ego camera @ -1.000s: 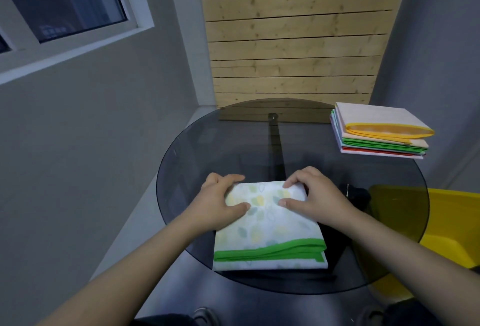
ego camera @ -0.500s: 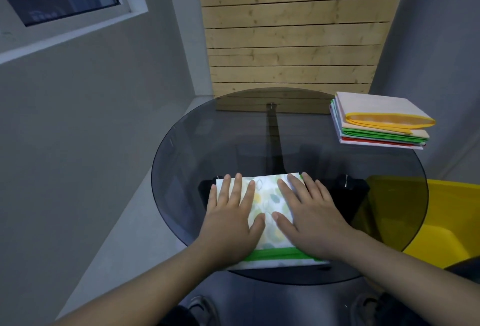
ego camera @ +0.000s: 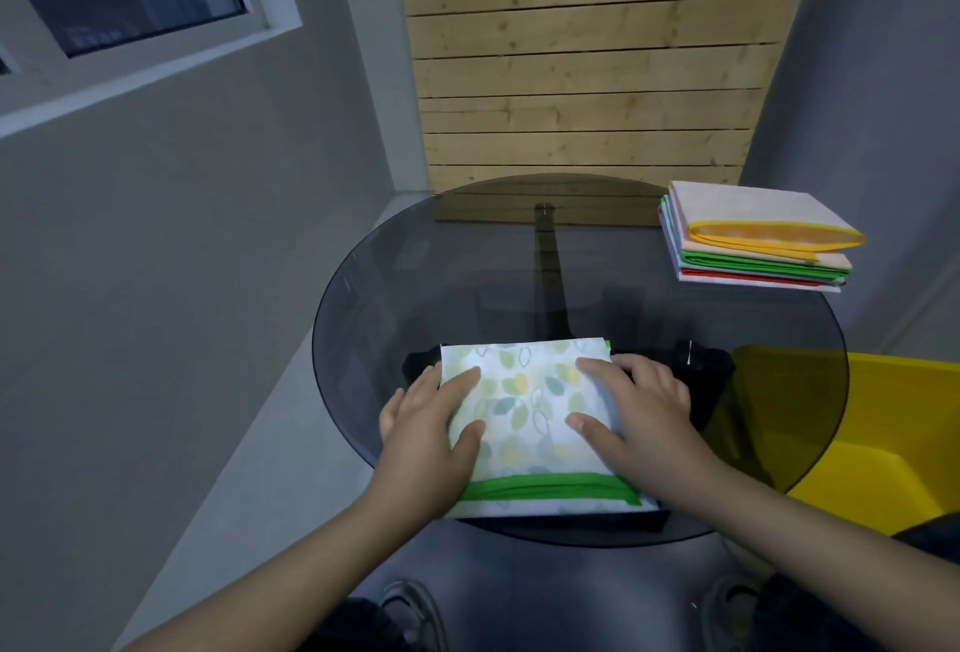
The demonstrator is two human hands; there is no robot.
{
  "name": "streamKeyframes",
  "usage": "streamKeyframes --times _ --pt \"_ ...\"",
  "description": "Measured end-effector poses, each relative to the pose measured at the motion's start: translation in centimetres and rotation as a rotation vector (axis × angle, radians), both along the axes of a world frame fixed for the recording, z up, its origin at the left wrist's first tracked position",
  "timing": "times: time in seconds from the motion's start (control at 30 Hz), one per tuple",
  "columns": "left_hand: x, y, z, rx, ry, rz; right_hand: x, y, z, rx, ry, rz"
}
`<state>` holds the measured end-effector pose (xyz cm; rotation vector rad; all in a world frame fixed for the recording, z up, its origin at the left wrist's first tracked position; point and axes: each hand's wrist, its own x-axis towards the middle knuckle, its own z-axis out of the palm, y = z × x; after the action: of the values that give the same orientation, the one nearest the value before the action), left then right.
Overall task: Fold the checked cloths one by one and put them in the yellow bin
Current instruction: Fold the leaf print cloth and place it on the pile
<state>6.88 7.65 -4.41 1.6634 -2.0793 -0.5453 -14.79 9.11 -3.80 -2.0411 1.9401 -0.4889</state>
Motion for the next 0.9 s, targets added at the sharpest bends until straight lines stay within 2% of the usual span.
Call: streamKeyframes --times 0.1,0.23,0.37,0.5,0.7,0.9 --pt "-0.5 -0.3 0.5 -0.024 0.2 -0.006 -0.3 -0.3 0.1 -0.035 -0.157 -0.035" --pt "-1.8 -1.2 1.4 -0.039 0.353 -0.024 -0.6 -0.5 0.2 -0.041 -0.254 -0.092" --pt "-3.3 -2.7 3.2 0.082 0.572 0.023 -1.7 -1.0 0.8 -0.035 -0.402 -0.133" --pt "-5.8 -4.3 5.5 0.123 0.72 0.039 -4.2 -2.0 3.1 0.029 -0.647 -0.12" --pt "-11.2 -7.5 8.8 0.106 0.698 -0.026 -9.4 -4.7 6.6 -0.161 -0.508 -0.194" --pt "-17.7 -12.3 11.6 0.122 0.631 -0.095 -15.3 -8.5 9.3 -0.174 -0.416 -0.293"
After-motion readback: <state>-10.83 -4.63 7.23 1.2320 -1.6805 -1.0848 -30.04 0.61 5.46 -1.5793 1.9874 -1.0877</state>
